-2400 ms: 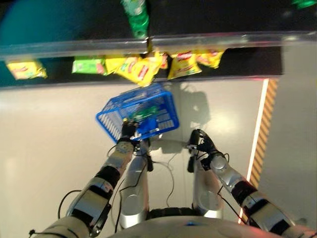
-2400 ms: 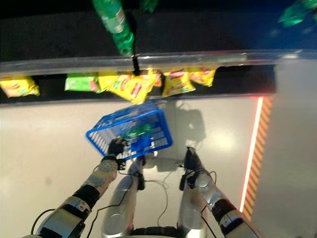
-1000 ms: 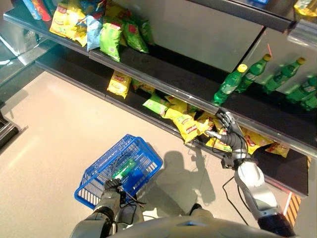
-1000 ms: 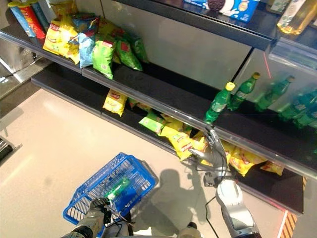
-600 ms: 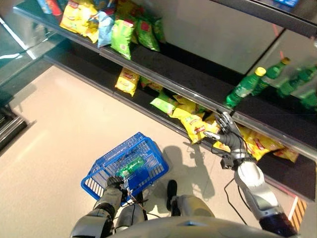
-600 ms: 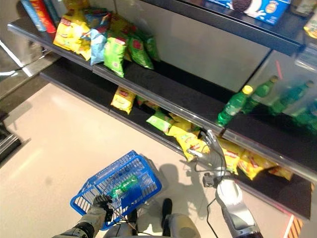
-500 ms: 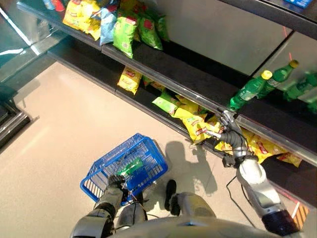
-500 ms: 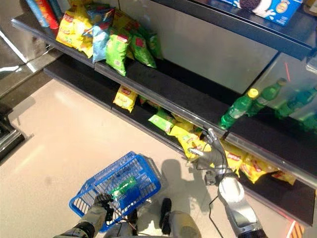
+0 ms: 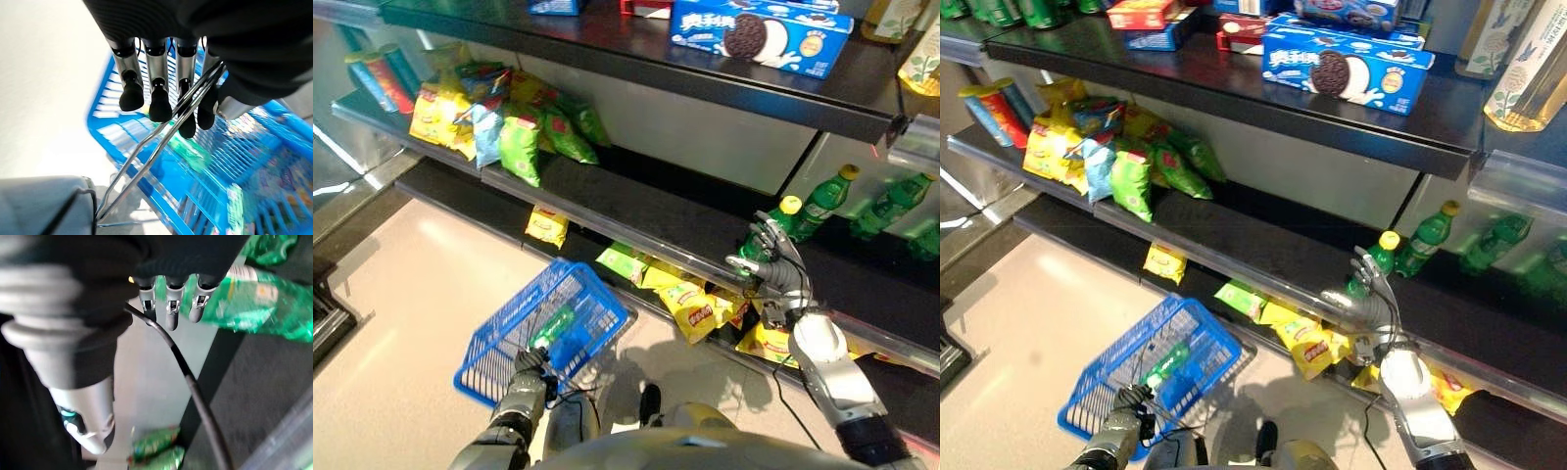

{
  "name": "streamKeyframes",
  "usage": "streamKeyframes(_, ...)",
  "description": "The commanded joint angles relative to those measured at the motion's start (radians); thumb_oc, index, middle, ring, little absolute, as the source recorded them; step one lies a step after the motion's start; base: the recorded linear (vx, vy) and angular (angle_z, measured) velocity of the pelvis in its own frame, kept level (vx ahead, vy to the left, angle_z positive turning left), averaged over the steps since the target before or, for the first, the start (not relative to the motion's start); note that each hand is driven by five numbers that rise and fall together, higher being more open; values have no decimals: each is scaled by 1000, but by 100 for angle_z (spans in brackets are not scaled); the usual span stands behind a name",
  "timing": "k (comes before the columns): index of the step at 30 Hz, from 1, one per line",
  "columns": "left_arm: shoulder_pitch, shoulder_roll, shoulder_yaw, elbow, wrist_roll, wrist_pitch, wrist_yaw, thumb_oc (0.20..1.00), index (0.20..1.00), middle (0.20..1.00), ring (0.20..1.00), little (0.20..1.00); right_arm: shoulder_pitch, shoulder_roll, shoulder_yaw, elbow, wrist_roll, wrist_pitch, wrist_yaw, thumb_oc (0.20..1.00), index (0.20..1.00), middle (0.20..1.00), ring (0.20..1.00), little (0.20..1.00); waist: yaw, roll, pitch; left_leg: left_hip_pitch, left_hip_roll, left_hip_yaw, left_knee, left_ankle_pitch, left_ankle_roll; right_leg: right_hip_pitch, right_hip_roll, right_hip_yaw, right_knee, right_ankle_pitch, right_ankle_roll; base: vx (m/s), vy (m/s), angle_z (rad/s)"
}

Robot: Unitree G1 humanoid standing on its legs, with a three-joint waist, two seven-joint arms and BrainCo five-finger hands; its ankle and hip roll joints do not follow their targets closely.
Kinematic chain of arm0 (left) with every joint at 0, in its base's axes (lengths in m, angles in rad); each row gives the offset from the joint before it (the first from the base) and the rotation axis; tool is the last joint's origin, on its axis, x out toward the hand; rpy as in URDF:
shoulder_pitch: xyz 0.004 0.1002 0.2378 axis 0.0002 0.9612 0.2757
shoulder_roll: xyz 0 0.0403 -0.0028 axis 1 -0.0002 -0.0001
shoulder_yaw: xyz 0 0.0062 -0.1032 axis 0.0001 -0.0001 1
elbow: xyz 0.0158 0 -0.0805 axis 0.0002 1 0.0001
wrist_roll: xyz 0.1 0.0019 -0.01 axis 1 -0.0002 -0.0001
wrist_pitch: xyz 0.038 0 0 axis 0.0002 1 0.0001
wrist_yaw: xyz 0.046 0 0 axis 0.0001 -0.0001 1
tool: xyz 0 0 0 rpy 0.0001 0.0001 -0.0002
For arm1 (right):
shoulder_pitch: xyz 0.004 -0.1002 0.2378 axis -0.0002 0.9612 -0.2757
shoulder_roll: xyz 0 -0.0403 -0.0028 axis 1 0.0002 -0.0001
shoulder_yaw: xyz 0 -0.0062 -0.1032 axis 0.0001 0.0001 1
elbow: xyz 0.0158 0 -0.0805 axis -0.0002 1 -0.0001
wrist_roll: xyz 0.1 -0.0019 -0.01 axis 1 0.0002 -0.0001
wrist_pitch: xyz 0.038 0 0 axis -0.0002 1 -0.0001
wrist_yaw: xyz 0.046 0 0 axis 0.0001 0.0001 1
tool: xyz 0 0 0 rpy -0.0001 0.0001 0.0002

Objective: Pick up the snacks into the basket

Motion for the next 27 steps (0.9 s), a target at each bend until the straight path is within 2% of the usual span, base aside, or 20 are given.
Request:
streamKeyframes(1,60,43,-83,69,114,42,39,200,200,200,200,200,-11,-7,-48,-97,-34,-55,-26,1000,1000,1000,1000,1000,55,4,29,68,34,-40,-208,211,12,7,-99,17,36,-11,208,239,269,-34)
streamKeyframes(4,53,46,-80,84,114,40,45,200,200,200,200,200,-10,-17,-45,-92,-40,-55,-21,1000,1000,1000,1000,1000,61,20,20,86,47,-97,-295,246,-9,43,-112,43,13,-23,225,215,266,-38)
streamKeyframes(6,45,44,-86,89,111,38,48,200,200,200,200,200,-13,-18,-45,-88,-46,-52,-25,1000,1000,1000,1000,1000,60,25,23,82,64,-121,-301,255,-22,43,-139,65,-2,-14,241,110,315,-34)
streamKeyframes(9,33,39,-92,91,120,39,43,200,200,200,200,200,2,-8,-64,-103,-52,-43,-24,1000,1000,1000,1000,1000,47,35,14,95,58,-89,-301,237,-20,46,-184,56,-17,3,269,95,342,-8)
streamKeyframes(12,18,38,-114,107,143,40,32,200,200,200,200,200,8,10,-72,-89,-47,-36,-26,1000,1000,1000,1000,1000,41,24,12,79,19,-83,-256,204,2,30,-252,63,-11,29,300,102,377,17)
streamKeyframes(14,4,46,-119,114,152,43,32,200,200,200,200,200,12,24,-71,-91,-52,-32,-25,1000,1000,1000,1000,1000,39,10,5,83,-20,-65,-252,177,27,14,-297,68,2,45,318,112,391,20)
streamKeyframes(17,-10,55,-120,115,169,49,19,200,200,200,200,200,13,37,-66,-87,-61,-24,-19,1000,1000,1000,1000,1000,29,1,3,104,-75,-40,-280,158,61,-40,-335,90,76,80,327,88,364,18)
streamKeyframes(19,-9,64,-107,111,161,47,15,200,200,200,200,200,-4,43,-53,-86,-63,-19,-13,1000,1000,1000,1000,1000,33,-1,11,124,-94,-11,-303,155,72,-79,-340,46,124,108,324,42,353,-3)
streamKeyframes(20,-11,71,-102,112,157,47,13,200,200,200,200,200,-17,48,-39,-83,-58,-22,-8,1000,1000,1000,1000,1000,40,1,17,133,-97,14,-318,158,75,-94,-341,-6,157,99,322,13,374,-19)
streamKeyframes(21,-8,76,-104,99,159,48,9,200,200,200,200,200,-16,48,-37,-85,-56,-22,-2,1000,1000,1000,1000,1000,37,4,17,139,-108,21,-331,156,78,-98,-314,-16,191,71,315,54,415,-64)
streamKeyframes(22,-16,82,-109,98,163,49,-1,200,200,200,200,200,-22,46,-34,-79,-53,-25,-1,1000,1000,1000,1000,1000,20,9,15,139,-121,15,-343,159,85,-143,-229,34,238,23,294,114,383,-63)
streamKeyframes(23,-20,90,-104,100,166,51,-7,200,200,200,200,200,-22,44,-37,-77,-46,-27,4,1000,1000,1000,1000,1000,14,2,16,143,-139,12,-342,158,90,-150,-173,56,240,-7,289,119,309,-47)
streamKeyframes(25,-4,96,-90,109,170,56,-18,200,200,200,200,200,-11,42,-36,-83,-32,-31,14,1000,1000,1000,1000,1000,25,-5,9,150,-156,20,-337,156,93,-118,-138,12,227,-39,264,94,206,15)
streamKeyframes(27,3,99,-83,110,172,59,-28,200,200,200,200,200,-5,36,-40,-84,-33,-33,24,1000,1000,1000,1000,1000,22,-11,4,158,-183,12,-332,151,103,-111,-60,45,278,-82,252,62,176,21)
